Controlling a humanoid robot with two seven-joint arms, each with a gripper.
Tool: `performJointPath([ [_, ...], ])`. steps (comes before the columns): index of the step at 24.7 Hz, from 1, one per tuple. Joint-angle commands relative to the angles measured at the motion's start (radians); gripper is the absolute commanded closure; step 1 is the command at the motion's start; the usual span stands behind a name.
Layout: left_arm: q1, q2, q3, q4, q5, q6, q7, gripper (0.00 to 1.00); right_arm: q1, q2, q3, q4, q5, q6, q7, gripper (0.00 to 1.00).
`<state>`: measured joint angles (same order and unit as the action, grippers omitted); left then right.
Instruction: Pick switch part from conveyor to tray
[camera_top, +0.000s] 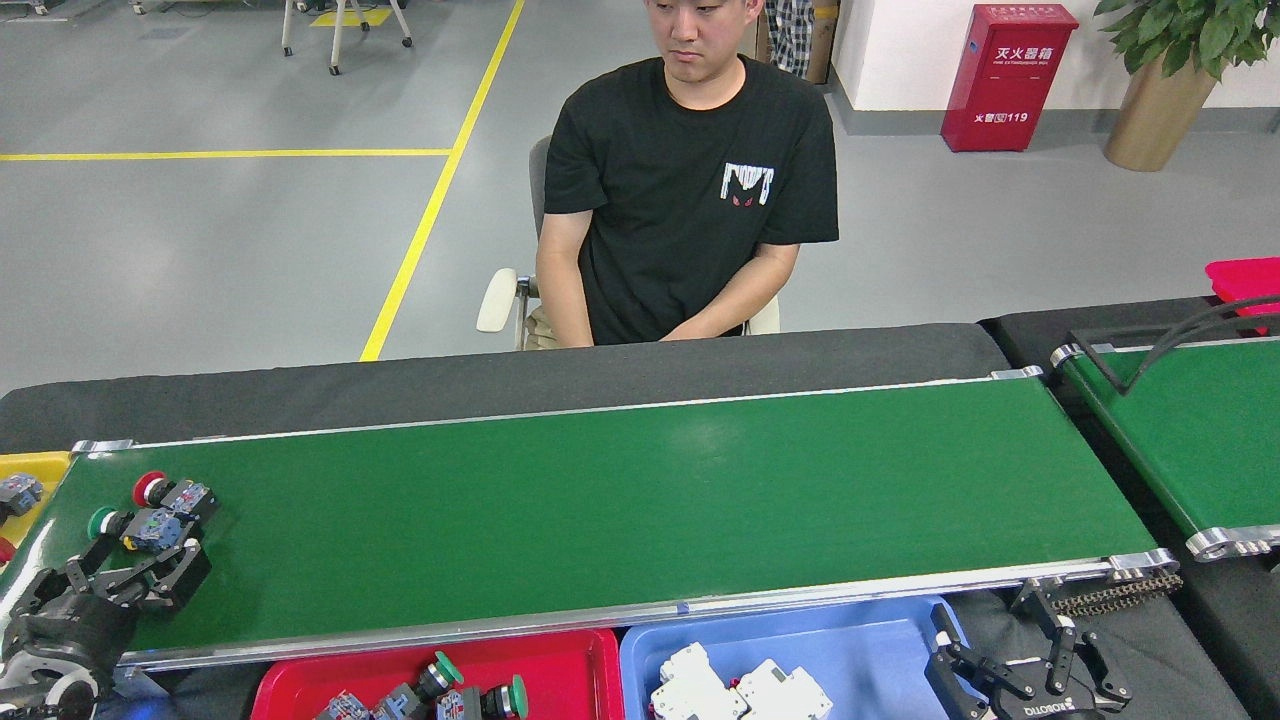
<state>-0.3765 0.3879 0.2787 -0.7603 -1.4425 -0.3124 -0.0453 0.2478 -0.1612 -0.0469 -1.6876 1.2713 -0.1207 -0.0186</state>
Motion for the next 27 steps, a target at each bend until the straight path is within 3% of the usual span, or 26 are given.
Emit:
performJointPath([
  [1,-0.028,0.012,-0.009,0.015,0.002,0.067,0.045,0.21,-0.004,-0.008,-0.002,-0.012,0.000,-0.002,-0.006,0.00],
  [2,-0.028,0.011,-0.009,0.018,0.004,0.068,0.062,0.34,-0.004,-0.008,-0.001,-0.012,0.000,-0.002,-0.006,0.00],
  [3,-0.028,0.006,-0.009,0.018,0.008,0.068,0.074,0.55,-0.004,-0.008,-0.001,-0.012,0.000,-0.002,-0.006,0.00],
  [4,-0.028,0.005,-0.007,0.019,0.010,0.068,0.079,0.66,-0.004,-0.008,-0.001,-0.012,0.000,-0.002,-0.006,0.00],
  [7,-0.028,0.002,-0.010,0.041,0.011,0.064,0.094,0.77,-0.002,-0.008,0.001,-0.012,0.000,-0.002,-0.006,0.00],
  [15,-0.021,-0.001,-0.018,0.032,0.010,0.052,0.123,0.83,-0.002,-0.008,0.002,-0.012,0.000,-0.002,-0.006,0.00],
  [19,0.007,-0.004,-0.016,-0.048,0.014,-0.027,0.127,0.84,-0.002,-0.008,0.001,-0.012,0.000,-0.002,-0.006,0.00],
  [22,0.157,-0.007,-0.013,-0.267,0.042,-0.177,0.123,0.84,-0.002,-0.006,0.002,-0.012,0.000,-0.002,-0.006,0.00],
  [27,0.530,-0.017,-0.006,-0.695,0.126,-0.473,0.123,0.80,-0.002,-0.004,0.001,-0.014,0.000,-0.001,-0.006,0.00],
])
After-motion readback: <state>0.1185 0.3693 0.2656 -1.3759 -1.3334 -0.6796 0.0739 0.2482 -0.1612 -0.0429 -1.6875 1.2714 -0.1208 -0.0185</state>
